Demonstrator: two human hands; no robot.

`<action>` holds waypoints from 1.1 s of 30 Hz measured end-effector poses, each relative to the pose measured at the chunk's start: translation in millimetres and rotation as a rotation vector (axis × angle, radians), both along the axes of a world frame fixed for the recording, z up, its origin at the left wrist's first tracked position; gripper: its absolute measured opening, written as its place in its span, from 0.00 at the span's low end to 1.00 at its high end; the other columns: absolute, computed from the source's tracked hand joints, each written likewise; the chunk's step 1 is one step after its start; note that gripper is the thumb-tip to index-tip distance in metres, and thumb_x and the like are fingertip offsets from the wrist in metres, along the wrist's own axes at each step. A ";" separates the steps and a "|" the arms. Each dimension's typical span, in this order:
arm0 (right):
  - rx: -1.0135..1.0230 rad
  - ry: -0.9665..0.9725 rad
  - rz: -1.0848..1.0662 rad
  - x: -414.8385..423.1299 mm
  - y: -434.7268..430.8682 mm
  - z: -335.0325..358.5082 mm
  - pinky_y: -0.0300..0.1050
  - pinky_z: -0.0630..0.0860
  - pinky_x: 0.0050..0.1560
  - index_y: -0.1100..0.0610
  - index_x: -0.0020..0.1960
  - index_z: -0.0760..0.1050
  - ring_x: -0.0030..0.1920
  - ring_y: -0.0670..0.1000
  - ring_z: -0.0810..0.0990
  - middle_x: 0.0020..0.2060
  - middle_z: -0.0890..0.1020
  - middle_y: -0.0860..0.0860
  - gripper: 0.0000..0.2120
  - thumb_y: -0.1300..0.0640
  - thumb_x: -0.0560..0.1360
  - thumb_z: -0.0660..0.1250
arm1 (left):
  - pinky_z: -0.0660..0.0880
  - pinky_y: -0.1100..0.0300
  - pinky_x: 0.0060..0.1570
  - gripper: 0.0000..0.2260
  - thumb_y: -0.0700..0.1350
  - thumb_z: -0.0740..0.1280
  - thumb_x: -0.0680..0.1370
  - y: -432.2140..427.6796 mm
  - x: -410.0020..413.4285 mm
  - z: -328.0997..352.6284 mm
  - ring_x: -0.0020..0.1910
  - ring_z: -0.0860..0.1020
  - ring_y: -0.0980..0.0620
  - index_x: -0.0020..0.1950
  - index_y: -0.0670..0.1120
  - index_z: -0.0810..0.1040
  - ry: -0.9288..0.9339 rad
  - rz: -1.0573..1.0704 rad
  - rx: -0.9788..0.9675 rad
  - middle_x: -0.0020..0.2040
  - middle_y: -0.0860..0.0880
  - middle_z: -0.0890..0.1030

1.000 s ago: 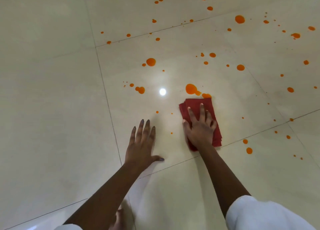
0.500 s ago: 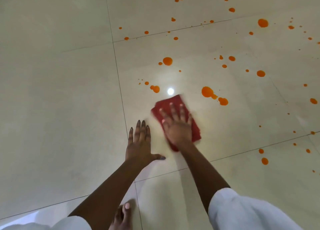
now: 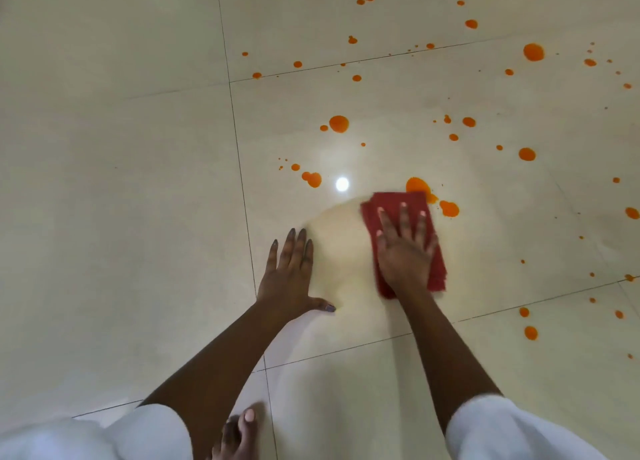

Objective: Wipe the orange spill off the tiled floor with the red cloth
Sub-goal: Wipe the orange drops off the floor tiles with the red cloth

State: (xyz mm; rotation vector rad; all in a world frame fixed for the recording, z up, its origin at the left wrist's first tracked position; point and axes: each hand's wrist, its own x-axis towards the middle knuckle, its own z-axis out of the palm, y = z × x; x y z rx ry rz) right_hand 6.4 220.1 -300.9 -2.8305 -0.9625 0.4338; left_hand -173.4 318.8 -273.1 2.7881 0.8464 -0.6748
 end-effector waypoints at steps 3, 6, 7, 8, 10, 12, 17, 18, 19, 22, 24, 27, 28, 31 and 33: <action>0.028 -0.042 -0.057 -50.4 -20.5 -0.6 0.67 0.51 0.68 0.41 0.74 0.55 0.75 0.61 0.50 0.76 0.55 0.52 0.24 0.46 0.78 0.48 | 0.32 0.44 0.71 0.55 0.73 0.60 0.67 -5.1 12.0 -0.7 0.74 0.31 0.44 0.76 0.40 0.35 -0.012 -0.029 -0.036 0.76 0.42 0.33; 0.064 -0.060 0.238 -62.6 11.4 -2.4 0.67 0.53 0.68 0.41 0.73 0.57 0.74 0.62 0.54 0.75 0.58 0.52 0.24 0.45 0.77 0.47 | 0.32 0.45 0.71 0.55 0.74 0.59 0.67 -5.0 15.0 -3.0 0.74 0.32 0.44 0.76 0.40 0.36 -0.013 -0.029 -0.024 0.76 0.42 0.34; 0.038 -0.052 0.323 -46.7 24.1 -2.5 0.65 0.50 0.69 0.40 0.74 0.53 0.75 0.61 0.50 0.76 0.54 0.51 0.24 0.45 0.78 0.46 | 0.33 0.45 0.71 0.55 0.74 0.59 0.67 -3.8 14.5 -2.6 0.74 0.32 0.44 0.76 0.40 0.36 -0.003 -0.040 -0.006 0.76 0.41 0.34; 0.010 -0.034 0.305 -26.8 27.1 -2.7 0.64 0.46 0.70 0.39 0.74 0.50 0.75 0.59 0.45 0.76 0.50 0.50 0.23 0.45 0.79 0.46 | 0.33 0.45 0.71 0.55 0.74 0.58 0.67 -5.1 15.4 -1.1 0.74 0.32 0.44 0.76 0.39 0.37 0.007 -0.054 0.007 0.76 0.41 0.34; 0.007 -0.021 0.061 5.3 11.8 -3.5 0.62 0.43 0.72 0.40 0.75 0.47 0.75 0.57 0.41 0.77 0.47 0.49 0.24 0.46 0.80 0.47 | 0.33 0.45 0.71 0.55 0.74 0.59 0.67 -6.6 17.4 1.5 0.74 0.32 0.43 0.76 0.38 0.38 0.018 -0.049 0.027 0.76 0.40 0.35; 0.039 -0.014 -0.207 3.2 -23.8 -5.1 0.63 0.43 0.71 0.41 0.75 0.47 0.75 0.58 0.41 0.77 0.47 0.51 0.24 0.46 0.80 0.48 | 0.34 0.45 0.72 0.56 0.74 0.60 0.67 -8.5 20.4 3.7 0.74 0.32 0.43 0.76 0.37 0.38 0.002 -0.037 0.005 0.76 0.40 0.35; 0.020 -0.031 -0.097 -40.7 -74.4 -6.9 0.66 0.48 0.69 0.42 0.75 0.48 0.75 0.60 0.46 0.76 0.50 0.53 0.26 0.44 0.77 0.42 | 0.43 0.42 0.74 0.55 0.74 0.56 0.64 -42.1 58.2 -6.7 0.72 0.31 0.43 0.76 0.39 0.40 -0.131 -0.308 -0.143 0.77 0.42 0.37; 0.023 -0.053 -0.044 -23.3 -78.6 -7.4 0.65 0.46 0.70 0.41 0.75 0.46 0.75 0.59 0.44 0.76 0.48 0.52 0.25 0.44 0.78 0.42 | 0.41 0.44 0.74 0.54 0.74 0.57 0.66 -54.6 71.3 -6.3 0.73 0.32 0.43 0.77 0.41 0.40 -0.139 -0.358 -0.158 0.77 0.43 0.37; 0.005 -0.055 -0.046 -2.7 -83.0 -6.2 0.64 0.43 0.70 0.40 0.75 0.45 0.75 0.58 0.41 0.76 0.45 0.51 0.25 0.44 0.78 0.42 | 0.37 0.47 0.74 0.52 0.72 0.58 0.68 -63.5 80.5 -6.2 0.74 0.32 0.44 0.77 0.42 0.39 -0.132 -0.386 -0.167 0.77 0.44 0.35; -0.046 -0.005 -0.387 46.6 -135.9 -2.7 0.64 0.40 0.71 0.41 0.75 0.42 0.75 0.56 0.37 0.76 0.41 0.51 0.25 0.45 0.80 0.45 | 0.35 0.50 0.72 0.50 0.68 0.63 0.70 -81.3 95.9 -6.0 0.75 0.34 0.45 0.77 0.44 0.38 -0.072 -0.439 -0.151 0.76 0.45 0.33; -0.031 0.029 -0.589 37.8 -177.5 1.6 0.64 0.40 0.71 0.42 0.75 0.41 0.75 0.56 0.36 0.76 0.41 0.50 0.25 0.45 0.80 0.45 | 0.36 0.48 0.72 0.51 0.69 0.63 0.70 -89.0 97.5 -9.2 0.75 0.33 0.44 0.77 0.43 0.37 -0.041 -0.414 -0.148 0.75 0.45 0.30; -0.057 0.028 -0.522 -14.7 -180.7 3.9 0.64 0.39 0.70 0.42 0.75 0.39 0.75 0.57 0.36 0.76 0.40 0.51 0.27 0.43 0.77 0.38 | 0.38 0.42 0.71 0.54 0.71 0.63 0.67 -104.6 101.7 -11.8 0.74 0.31 0.42 0.76 0.44 0.35 -0.001 -0.348 -0.134 0.72 0.45 0.26; -0.044 0.029 -0.428 -22.3 -171.2 3.0 0.63 0.38 0.70 0.42 0.75 0.38 0.74 0.57 0.35 0.76 0.40 0.51 0.27 0.42 0.75 0.36 | 0.38 0.40 0.71 0.55 0.72 0.63 0.66 -108.8 104.6 -11.2 0.74 0.31 0.42 0.76 0.45 0.34 0.010 -0.325 -0.132 0.73 0.44 0.27; -0.015 0.022 -0.168 16.8 -158.6 2.5 0.60 0.35 0.70 0.40 0.74 0.40 0.74 0.55 0.35 0.76 0.40 0.48 0.24 0.43 0.79 0.41 | 0.41 0.37 0.70 0.56 0.71 0.66 0.65 -113.6 111.7 -9.9 0.74 0.31 0.42 0.76 0.46 0.35 0.045 -0.292 -0.134 0.75 0.45 0.29; -0.018 0.026 -0.280 58.0 -180.3 3.8 0.61 0.39 0.71 0.40 0.75 0.43 0.75 0.55 0.37 0.76 0.42 0.48 0.24 0.45 0.80 0.45 | 0.45 0.36 0.70 0.56 0.71 0.67 0.64 -115.1 112.5 -7.4 0.75 0.33 0.42 0.77 0.47 0.37 0.045 -0.274 -0.129 0.76 0.46 0.31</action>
